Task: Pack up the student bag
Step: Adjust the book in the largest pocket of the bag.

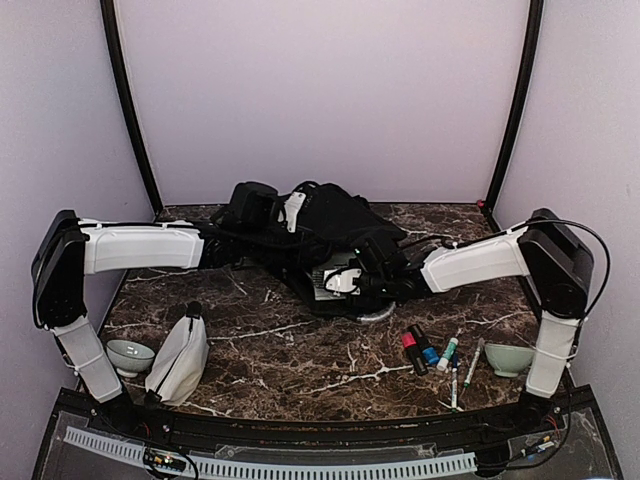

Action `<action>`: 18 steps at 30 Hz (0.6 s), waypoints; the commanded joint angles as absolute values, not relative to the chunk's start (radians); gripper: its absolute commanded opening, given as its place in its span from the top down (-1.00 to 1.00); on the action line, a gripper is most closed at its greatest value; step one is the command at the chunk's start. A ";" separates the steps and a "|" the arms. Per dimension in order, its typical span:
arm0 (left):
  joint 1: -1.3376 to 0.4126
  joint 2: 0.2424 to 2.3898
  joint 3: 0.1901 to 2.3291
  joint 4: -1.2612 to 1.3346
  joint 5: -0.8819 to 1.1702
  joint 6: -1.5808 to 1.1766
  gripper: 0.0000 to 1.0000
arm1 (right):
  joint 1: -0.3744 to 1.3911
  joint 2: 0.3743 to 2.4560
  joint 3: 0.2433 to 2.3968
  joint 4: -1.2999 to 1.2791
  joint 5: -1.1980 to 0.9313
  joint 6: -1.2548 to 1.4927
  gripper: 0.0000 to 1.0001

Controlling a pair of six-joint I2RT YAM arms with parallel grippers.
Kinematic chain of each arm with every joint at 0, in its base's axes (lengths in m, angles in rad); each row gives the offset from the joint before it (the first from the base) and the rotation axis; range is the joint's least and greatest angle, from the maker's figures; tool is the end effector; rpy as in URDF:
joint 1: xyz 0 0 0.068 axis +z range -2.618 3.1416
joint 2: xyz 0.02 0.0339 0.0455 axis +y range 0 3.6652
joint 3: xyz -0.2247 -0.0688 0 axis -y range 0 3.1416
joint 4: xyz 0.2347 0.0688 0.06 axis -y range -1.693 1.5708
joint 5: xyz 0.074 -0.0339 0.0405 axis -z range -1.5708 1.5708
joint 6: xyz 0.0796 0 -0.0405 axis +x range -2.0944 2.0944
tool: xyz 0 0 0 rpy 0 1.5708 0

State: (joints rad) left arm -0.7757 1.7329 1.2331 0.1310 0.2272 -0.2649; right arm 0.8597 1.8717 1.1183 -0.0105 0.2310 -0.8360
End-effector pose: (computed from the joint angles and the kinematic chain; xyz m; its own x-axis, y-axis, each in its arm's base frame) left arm 0.2961 -0.3156 0.2208 -0.4663 0.1000 -0.8790 0.7358 0.5954 -0.3226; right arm 0.2802 0.2974 0.1065 0.1645 -0.9157 -0.3666 -0.7571 0.1211 -0.6420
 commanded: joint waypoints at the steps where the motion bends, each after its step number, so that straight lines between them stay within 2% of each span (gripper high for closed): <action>1: -0.778 1.672 1.286 0.149 0.278 -0.249 1.00 | 0.822 1.905 1.137 0.161 0.322 -1.015 -0.13; 9: -0.773 1.686 1.316 0.126 0.315 -0.262 1.00 | 0.738 1.921 1.146 0.208 0.301 -1.141 -0.11; 18: -0.772 1.720 1.338 0.121 0.352 -0.284 1.00 | 0.740 2.034 1.146 0.497 0.407 -1.054 -0.11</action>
State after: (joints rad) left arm -0.7647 1.7363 1.2804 0.0727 0.2741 -0.2733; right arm 0.7307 1.9812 1.1202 0.2867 0.3241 -1.1133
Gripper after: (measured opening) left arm 0.029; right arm 0.555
